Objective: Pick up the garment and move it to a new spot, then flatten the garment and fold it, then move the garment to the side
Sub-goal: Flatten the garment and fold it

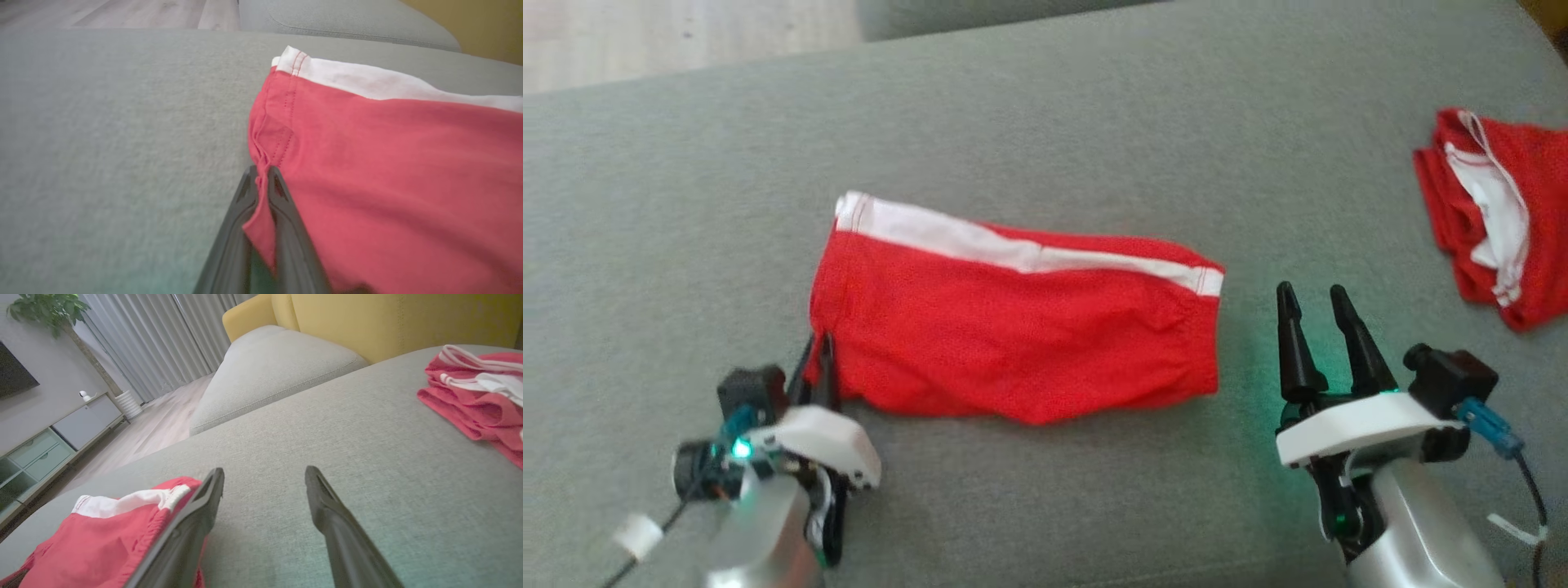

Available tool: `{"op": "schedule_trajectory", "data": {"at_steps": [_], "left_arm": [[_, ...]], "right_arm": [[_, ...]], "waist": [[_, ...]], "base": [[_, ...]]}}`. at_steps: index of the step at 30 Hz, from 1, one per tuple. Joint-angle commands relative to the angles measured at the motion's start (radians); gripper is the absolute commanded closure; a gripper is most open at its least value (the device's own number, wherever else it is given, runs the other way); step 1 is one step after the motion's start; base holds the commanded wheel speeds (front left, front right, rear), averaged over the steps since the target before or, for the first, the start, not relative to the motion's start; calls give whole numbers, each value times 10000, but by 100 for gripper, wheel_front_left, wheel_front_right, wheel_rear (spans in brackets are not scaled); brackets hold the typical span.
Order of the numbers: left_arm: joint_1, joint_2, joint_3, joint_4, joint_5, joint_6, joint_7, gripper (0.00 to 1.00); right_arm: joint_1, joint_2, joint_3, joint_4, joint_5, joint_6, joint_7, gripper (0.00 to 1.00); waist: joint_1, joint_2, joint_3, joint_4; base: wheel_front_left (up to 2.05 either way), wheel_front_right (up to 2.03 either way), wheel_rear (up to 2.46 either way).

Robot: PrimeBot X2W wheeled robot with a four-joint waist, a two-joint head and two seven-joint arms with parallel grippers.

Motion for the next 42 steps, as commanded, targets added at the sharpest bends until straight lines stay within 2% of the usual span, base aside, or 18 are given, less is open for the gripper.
{"op": "schedule_trajectory", "data": {"at_steps": [1, 10, 11, 12, 13, 17, 23, 28, 29, 30, 31, 32, 36, 42], "left_arm": [[424, 87, 609, -454, 120, 197, -22, 100], [1614, -383, 1313, -1503, 722, 469, -22, 100], [1688, -424, 1385, -1630, 839, 528, -22, 73], [1777, -466, 1427, -1741, 962, 554, -22, 27], [1858, -507, 1463, -1863, 1092, 570, -22, 0], [2205, -662, 1636, -2330, 1528, 574, -22, 0], [2488, -804, 1759, -2610, 1995, 378, -22, 0], [2538, -842, 1950, -2724, 2301, 249, -22, 0], [2555, -848, 1989, -2738, 2351, 227, -22, 0], [2575, -854, 2024, -2743, 2397, 210, -22, 0], [2595, -859, 2055, -2745, 2439, 192, -22, 0], [2616, -864, 2087, -2753, 2477, 176, -22, 0], [2765, -881, 2198, -2785, 2600, 132, -22, 0], [2969, -894, 2373, -2839, 2717, 26, -22, 0]], "right_arm": [[-55, 74, 236, -250, -134, -7, -65, 0], [-28, 74, 620, -250, -283, -7, -65, 0], [-51, 74, 745, -294, -319, -7, -65, 0], [-80, 74, 887, -334, -364, -7, -65, 0], [-109, 74, 1026, -362, -383, -7, -65, 0], [-270, 74, 1447, -8, -503, -7, -65, 0], [-548, 74, 1520, 1734, -825, -7, -65, 0], [-628, 74, 1723, 2934, -345, -7, -65, 0], [-629, 74, 1828, 3178, -265, -7, -65, 13], [-630, 74, 1908, 3376, -149, -7, -65, 52], [-614, 74, 2014, 3525, 15, -7, -65, 72], [-596, 74, 2137, 3677, 148, -7, -65, 100], [-591, 74, 2029, 3784, 594, -7, -65, 100], [-770, -84, 295, 3466, 77, -7, -65, 100]], "waist": [[0, 0, -360, 467], [0, 0, -613, 1183], [0, 0, -620, 1252], [0, 0, -619, 1309], [0, 0, -622, 1372], [0, 0, -582, 1616], [0, 0, -525, 2022], [0, 0, -506, 2229], [0, 0, -515, 2253], [0, 0, -526, 2269], [0, 0, -541, 2283], [0, 0, -561, 2289], [0, 0, -641, 2218], [0, 0, -837, 1968]], "base": [[0, 0, 0], [0, 0, 0], [0, 0, 0], [0, 0, 0], [0, 0, 0], [0, 0, 0], [0, 0, 0], [0, 0, 0], [0, 0, 0], [0, 0, 0], [0, 0, 0], [0, 0, 0], [0, 0, 0], [0, 0, 0]]}}
